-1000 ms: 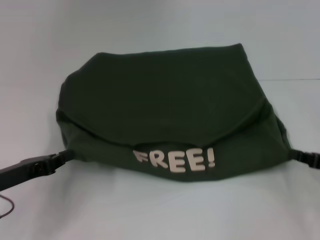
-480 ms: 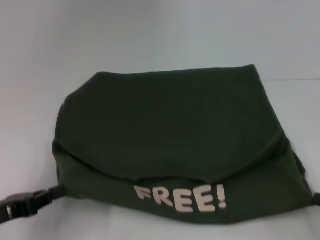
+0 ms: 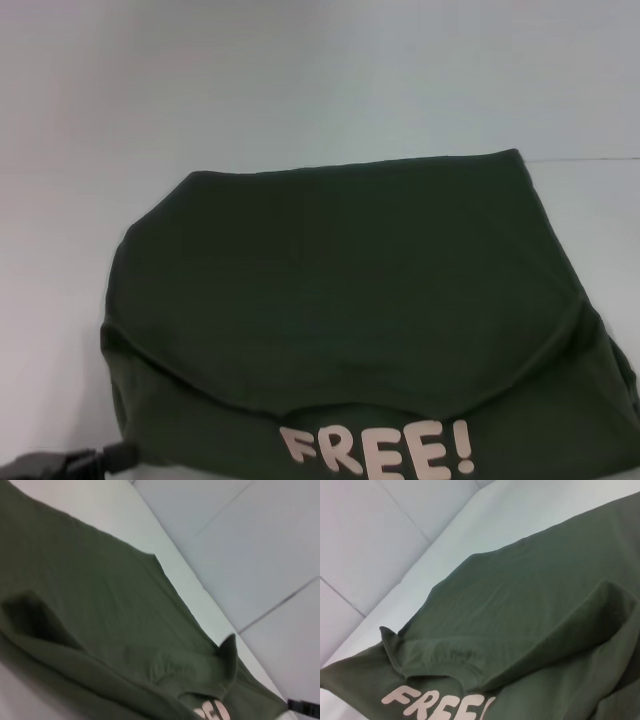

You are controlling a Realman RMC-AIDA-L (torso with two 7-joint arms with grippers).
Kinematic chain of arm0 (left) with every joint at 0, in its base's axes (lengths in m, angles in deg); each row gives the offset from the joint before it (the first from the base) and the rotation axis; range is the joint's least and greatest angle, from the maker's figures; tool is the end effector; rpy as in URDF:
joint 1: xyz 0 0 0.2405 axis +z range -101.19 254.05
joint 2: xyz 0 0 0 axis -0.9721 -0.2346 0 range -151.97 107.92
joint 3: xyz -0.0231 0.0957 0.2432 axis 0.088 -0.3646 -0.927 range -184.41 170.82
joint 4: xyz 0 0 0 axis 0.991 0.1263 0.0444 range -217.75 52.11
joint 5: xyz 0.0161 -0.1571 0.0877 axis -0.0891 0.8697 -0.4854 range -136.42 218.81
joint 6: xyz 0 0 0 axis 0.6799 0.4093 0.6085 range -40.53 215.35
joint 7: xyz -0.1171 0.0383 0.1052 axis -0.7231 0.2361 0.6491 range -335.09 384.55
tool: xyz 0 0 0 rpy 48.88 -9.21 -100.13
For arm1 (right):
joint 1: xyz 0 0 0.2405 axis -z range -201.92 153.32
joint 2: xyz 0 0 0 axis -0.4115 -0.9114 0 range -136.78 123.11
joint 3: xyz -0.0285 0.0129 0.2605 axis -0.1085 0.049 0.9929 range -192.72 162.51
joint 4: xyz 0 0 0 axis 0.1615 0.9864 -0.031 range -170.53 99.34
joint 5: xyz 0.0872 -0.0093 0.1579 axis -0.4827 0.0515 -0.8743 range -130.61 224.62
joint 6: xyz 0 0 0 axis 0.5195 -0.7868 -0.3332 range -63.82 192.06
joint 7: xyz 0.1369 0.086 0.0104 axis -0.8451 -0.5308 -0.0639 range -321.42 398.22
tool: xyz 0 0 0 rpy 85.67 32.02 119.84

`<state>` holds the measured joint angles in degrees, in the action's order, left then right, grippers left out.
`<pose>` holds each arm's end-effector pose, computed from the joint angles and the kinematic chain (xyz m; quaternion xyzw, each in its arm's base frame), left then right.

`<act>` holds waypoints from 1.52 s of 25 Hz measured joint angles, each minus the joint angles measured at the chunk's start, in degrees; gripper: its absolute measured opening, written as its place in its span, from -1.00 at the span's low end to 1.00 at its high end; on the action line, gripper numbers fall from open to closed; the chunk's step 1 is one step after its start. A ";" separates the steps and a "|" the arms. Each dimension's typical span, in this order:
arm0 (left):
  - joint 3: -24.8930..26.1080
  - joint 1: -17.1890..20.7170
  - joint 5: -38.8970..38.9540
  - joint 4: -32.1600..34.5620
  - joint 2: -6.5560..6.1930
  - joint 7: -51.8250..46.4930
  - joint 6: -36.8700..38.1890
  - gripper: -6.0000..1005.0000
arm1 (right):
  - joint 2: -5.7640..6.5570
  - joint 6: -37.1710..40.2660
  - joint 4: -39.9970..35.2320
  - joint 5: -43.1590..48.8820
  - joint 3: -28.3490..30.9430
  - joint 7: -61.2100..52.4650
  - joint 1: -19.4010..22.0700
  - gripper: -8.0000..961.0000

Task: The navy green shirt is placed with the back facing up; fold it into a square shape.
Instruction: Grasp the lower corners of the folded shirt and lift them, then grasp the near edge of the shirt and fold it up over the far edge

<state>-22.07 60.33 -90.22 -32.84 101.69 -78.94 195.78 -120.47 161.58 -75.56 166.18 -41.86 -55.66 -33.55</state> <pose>-0.3064 0.2134 0.0071 -0.8061 -0.5140 -0.2782 0.0929 0.3601 0.2049 0.0431 -0.8198 0.4840 0.2419 0.1872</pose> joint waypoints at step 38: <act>2.86 -25.54 -0.06 -17.41 -6.38 -2.09 -36.60 -0.99 | 1.61 -28.98 10.14 2.84 3.84 -6.13 -28.69 -0.82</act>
<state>-19.21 34.79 -90.28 -50.25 95.31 -81.04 159.18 -118.86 132.60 -65.42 169.02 -38.01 -61.79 -62.24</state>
